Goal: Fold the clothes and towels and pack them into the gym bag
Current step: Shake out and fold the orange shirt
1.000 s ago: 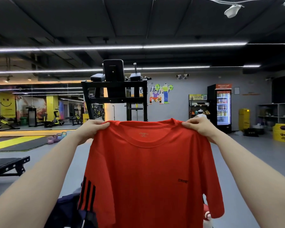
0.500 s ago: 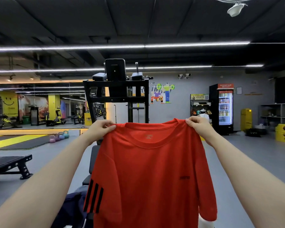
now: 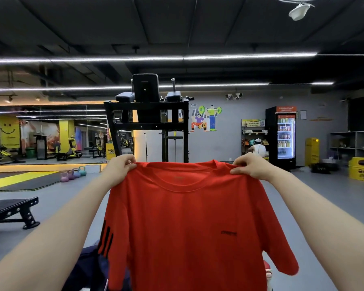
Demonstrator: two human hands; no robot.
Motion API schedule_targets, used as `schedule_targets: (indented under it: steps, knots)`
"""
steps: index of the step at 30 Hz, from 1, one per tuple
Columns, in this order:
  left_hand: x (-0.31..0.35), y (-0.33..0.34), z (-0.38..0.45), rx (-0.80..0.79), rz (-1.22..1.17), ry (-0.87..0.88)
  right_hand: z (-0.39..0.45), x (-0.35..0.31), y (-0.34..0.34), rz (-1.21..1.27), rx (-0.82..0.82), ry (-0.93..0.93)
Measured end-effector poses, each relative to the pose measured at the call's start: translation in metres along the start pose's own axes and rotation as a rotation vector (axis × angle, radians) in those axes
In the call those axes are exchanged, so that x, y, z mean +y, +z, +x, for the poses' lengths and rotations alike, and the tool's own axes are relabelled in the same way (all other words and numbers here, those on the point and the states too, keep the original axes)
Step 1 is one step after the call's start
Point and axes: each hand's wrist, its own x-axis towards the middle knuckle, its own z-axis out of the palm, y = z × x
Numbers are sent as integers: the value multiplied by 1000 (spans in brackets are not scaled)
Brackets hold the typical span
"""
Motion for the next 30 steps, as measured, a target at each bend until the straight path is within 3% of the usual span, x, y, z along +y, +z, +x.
schedule_targets:
  steps: [12,19,26,30]
  knots:
    - [9,-9,8,8,94,25,9,-4,1,-249,65,89]
    - [18,-12,11,-36,238,85,20,-9,4,-400,193,127]
    - [28,-8,7,-81,260,-34,18,-12,12,-466,252,304]
    - [35,-6,5,-81,102,-121,18,-20,16,-363,289,401]
